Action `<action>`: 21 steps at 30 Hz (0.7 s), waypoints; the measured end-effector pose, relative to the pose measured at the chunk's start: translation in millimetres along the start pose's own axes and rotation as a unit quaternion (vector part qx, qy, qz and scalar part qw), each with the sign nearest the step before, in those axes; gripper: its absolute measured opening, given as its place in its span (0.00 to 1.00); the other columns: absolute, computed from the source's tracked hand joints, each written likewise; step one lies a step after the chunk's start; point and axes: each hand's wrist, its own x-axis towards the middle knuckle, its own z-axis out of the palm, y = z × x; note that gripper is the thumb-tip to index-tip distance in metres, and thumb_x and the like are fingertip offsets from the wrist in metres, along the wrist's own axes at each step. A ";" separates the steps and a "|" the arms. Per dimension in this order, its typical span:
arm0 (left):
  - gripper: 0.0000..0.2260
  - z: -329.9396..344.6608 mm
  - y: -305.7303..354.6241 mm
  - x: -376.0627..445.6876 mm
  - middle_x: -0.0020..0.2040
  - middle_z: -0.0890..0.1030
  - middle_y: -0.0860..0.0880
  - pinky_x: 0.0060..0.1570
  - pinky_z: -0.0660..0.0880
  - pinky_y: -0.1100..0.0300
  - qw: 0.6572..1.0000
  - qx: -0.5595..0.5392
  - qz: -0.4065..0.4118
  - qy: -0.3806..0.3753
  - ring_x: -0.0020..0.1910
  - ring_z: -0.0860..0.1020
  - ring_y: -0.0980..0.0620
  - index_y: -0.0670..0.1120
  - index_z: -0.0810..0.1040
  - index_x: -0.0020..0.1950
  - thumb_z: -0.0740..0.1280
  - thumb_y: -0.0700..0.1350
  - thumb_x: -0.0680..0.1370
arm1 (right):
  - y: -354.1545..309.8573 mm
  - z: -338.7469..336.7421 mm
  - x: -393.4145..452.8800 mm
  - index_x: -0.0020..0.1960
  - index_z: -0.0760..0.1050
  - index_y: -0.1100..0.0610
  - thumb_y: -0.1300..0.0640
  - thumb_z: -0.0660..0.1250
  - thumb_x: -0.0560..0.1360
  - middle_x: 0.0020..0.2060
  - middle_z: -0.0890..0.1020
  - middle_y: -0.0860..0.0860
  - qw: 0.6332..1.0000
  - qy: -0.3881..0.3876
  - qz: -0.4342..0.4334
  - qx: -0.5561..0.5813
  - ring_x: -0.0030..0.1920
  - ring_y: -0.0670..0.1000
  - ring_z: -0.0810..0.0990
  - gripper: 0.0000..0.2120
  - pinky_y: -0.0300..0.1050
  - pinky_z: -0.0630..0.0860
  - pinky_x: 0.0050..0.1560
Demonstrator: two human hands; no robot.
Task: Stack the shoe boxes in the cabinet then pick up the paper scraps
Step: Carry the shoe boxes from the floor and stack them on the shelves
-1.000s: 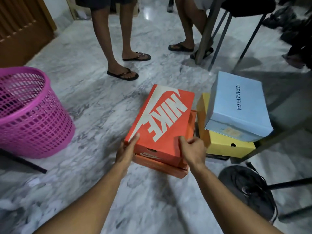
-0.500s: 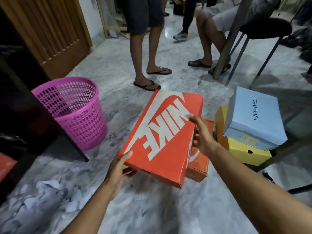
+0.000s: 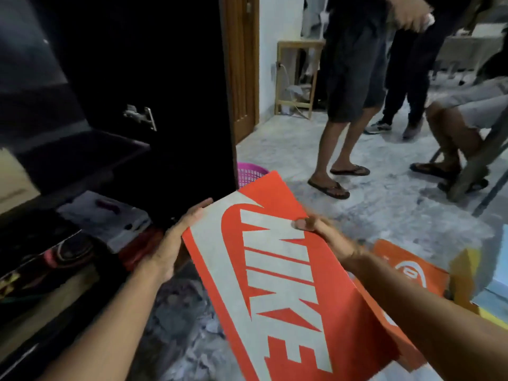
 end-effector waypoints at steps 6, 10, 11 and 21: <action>0.13 -70.1 61.6 -60.2 0.43 0.88 0.41 0.41 0.81 0.57 0.992 -0.013 0.028 0.123 0.39 0.85 0.45 0.44 0.87 0.45 0.71 0.53 0.71 | -48.5 87.2 47.6 0.69 0.79 0.55 0.47 0.76 0.72 0.65 0.83 0.58 0.985 -0.174 -0.004 0.006 0.62 0.58 0.84 0.28 0.49 0.82 0.61; 0.19 -121.3 105.9 -89.1 0.49 0.87 0.42 0.54 0.75 0.48 0.969 -0.034 0.112 0.218 0.48 0.83 0.42 0.47 0.87 0.50 0.71 0.58 0.68 | -70.5 118.6 63.9 0.58 0.87 0.53 0.37 0.84 0.58 0.60 0.86 0.56 0.972 -0.229 0.037 0.048 0.56 0.53 0.87 0.33 0.45 0.84 0.54; 0.16 -133.3 117.0 -94.7 0.48 0.87 0.44 0.55 0.74 0.48 0.960 -0.043 0.136 0.239 0.48 0.83 0.43 0.48 0.86 0.51 0.69 0.57 0.72 | -72.7 123.0 67.9 0.56 0.88 0.54 0.35 0.84 0.55 0.56 0.87 0.57 0.971 -0.228 0.034 0.059 0.51 0.54 0.88 0.35 0.45 0.85 0.50; 0.21 -175.2 205.7 -128.7 0.59 0.85 0.48 0.43 0.76 0.57 0.837 -0.163 0.278 0.441 0.55 0.82 0.45 0.50 0.81 0.66 0.66 0.59 0.78 | -78.6 229.4 102.6 0.72 0.74 0.38 0.27 0.75 0.61 0.71 0.79 0.46 0.973 -0.180 -0.068 0.127 0.70 0.56 0.78 0.42 0.66 0.70 0.71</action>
